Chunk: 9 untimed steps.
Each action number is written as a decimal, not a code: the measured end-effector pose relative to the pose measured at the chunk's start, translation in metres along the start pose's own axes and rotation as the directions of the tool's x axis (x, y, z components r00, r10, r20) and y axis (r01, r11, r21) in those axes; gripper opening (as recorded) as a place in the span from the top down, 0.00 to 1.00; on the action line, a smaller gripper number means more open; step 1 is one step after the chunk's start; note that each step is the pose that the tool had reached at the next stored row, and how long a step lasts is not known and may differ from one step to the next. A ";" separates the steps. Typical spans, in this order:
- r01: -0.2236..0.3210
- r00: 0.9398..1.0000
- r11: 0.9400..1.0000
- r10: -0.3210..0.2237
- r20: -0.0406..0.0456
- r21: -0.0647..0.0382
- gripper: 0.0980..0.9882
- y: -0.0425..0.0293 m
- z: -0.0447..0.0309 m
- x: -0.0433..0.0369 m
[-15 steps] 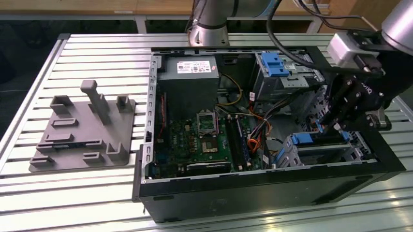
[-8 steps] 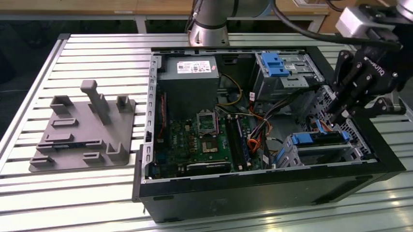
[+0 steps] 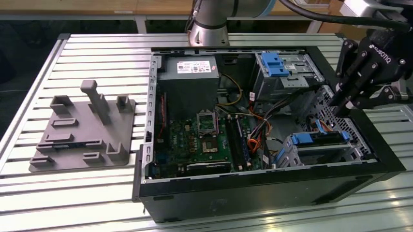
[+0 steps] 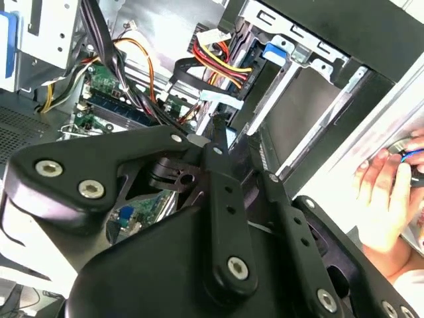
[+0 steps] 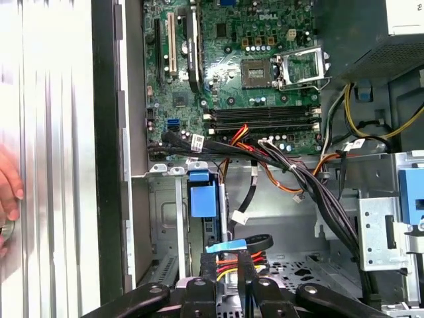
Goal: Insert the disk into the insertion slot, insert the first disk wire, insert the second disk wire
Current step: 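Insert the second disk wire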
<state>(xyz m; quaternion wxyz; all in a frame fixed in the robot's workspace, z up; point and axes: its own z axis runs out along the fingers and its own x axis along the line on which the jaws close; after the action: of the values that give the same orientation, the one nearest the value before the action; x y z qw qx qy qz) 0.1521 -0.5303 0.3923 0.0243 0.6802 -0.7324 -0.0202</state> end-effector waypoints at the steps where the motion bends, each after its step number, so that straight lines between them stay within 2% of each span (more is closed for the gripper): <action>1: 0.000 1.000 1.000 0.000 0.000 0.000 0.80 0.0000 0.0000 0.0000; 2: 0.000 1.000 1.000 0.000 0.000 0.000 0.81 0.0000 -0.0001 0.0000; 3: 0.000 1.000 1.000 0.000 0.000 0.000 0.89 0.0000 -0.0001 0.0000; 4: 0.000 1.000 1.000 0.000 0.000 0.000 0.89 0.0000 -0.0001 0.0000; 6: 0.000 1.000 1.000 0.000 0.000 0.001 0.99 0.0000 -0.0001 0.0000; 9: 0.000 1.000 1.000 0.000 0.000 0.001 0.99 0.0000 -0.0001 0.0000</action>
<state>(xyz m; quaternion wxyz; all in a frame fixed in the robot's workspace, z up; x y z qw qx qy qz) 0.1521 -0.5303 0.3924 0.0241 0.6802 -0.7324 -0.0199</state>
